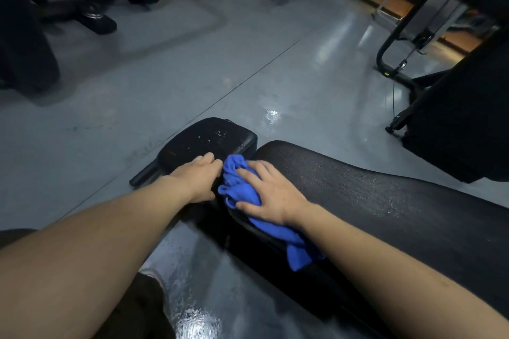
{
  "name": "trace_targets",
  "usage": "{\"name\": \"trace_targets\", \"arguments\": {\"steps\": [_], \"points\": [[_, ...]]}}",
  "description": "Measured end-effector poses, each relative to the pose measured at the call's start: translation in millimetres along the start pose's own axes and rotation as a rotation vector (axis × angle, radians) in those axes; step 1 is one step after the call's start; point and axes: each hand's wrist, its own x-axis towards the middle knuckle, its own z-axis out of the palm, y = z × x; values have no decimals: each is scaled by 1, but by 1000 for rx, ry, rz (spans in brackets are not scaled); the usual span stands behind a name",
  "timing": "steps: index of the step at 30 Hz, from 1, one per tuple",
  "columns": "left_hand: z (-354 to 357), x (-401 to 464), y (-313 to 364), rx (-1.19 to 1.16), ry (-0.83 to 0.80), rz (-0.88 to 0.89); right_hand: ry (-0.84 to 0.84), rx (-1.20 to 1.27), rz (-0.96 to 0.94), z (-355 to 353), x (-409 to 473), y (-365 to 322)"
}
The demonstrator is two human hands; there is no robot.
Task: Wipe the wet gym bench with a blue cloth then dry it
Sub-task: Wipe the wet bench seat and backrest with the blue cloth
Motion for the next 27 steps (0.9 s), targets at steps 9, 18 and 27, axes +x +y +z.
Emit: {"name": "trace_targets", "arguments": {"steps": [9, 18, 27], "points": [[-4, -7, 4, 81, -48, 25, 95, -84, 67, -16, -91, -10], [-28, -2, -6, 406, -274, 234, 121, -281, 221, 1, -81, -30], [-30, 16, -27, 300, -173, 331, 142, -265, 297, 22, -9, -49]]}}
